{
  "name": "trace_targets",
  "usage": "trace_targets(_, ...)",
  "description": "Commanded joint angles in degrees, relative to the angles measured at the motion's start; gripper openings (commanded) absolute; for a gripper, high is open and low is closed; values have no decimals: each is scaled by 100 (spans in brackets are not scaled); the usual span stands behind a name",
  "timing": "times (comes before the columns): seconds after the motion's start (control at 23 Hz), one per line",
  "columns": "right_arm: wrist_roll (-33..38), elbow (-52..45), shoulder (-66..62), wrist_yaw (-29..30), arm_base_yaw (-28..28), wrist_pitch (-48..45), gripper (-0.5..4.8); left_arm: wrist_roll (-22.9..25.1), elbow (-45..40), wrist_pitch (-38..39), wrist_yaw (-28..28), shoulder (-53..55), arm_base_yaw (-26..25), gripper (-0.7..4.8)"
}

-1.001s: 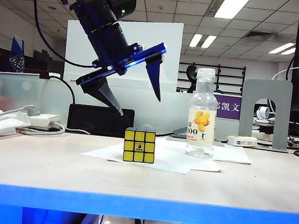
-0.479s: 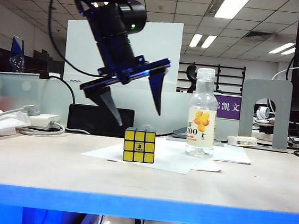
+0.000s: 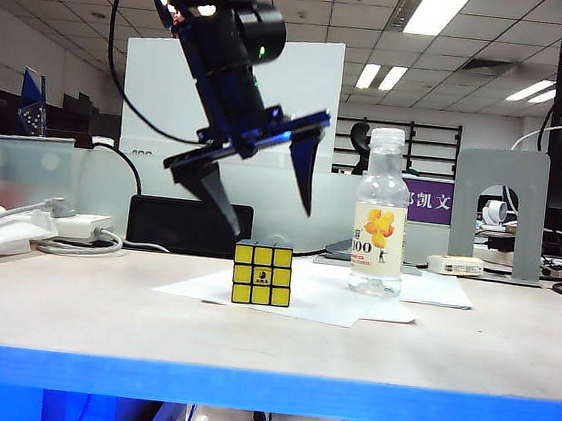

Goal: Rotate the Rubik's Cube so that the bottom side is facing up.

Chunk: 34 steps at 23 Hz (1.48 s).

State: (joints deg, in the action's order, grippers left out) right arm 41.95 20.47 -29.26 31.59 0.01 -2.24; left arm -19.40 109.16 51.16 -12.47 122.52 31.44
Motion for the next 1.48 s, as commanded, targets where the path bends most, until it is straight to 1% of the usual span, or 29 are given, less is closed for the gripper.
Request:
trace_targets(0.04,-20,33,2,28,0,-105,181,236,7,442,203,120,15,479)
trace_targets(0.22,-22,33,2,28,-2,-105,181,293,7,457,284,155,15,479)
trace_targets(0.48,-24,33,2,28,-2,-105,181,284,11,85,278,175,15,479)
trace_targets(0.78,-61,33,2,28,-2,-98,181,151,33,24,42,404,26,479)
trace_targets(0.96,-61,31,2,28,-2,-98,181,164,33,28,50,468,59,479)
trace_targets(1.35,-63,31,0,28,-2,-59,181,256,116,-376,90,466,90,479)
trace_targets(1.48,-63,31,0,31,-2,-55,181,258,118,-404,90,463,87,422)
